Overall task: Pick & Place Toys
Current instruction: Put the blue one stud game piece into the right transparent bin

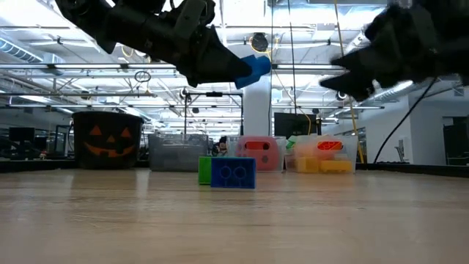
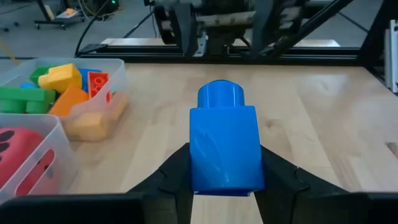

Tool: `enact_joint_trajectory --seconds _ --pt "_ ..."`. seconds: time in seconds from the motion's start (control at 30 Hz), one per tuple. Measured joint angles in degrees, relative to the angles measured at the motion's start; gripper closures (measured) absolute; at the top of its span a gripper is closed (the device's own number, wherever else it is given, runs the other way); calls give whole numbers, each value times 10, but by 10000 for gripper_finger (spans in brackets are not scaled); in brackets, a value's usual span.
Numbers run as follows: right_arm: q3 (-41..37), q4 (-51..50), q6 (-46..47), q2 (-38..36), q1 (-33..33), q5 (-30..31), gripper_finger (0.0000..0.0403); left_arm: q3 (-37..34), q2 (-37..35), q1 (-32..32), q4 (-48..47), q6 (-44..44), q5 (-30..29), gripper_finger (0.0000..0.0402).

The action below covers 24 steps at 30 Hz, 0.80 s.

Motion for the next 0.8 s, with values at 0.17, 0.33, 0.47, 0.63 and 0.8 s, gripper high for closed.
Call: enact_joint_trajectory --seconds 0.17,0.33,0.47,0.63,0.8 --pt "86 18 -1 132 1 24 58 1 0 -9 -1 5 0 272" --pt "166 47 -3 228 0 23 47 1 0 -11 -6 5 11 272" --pt "217 56 -28 287 -9 -34 56 1 0 -11 -11 6 29 272" --pt "254 68 -30 325 -21 -78 76 1 0 -11 -20 5 30 272" --pt "253 65 -26 338 -32 -76 119 1 0 -11 -20 4 30 272"
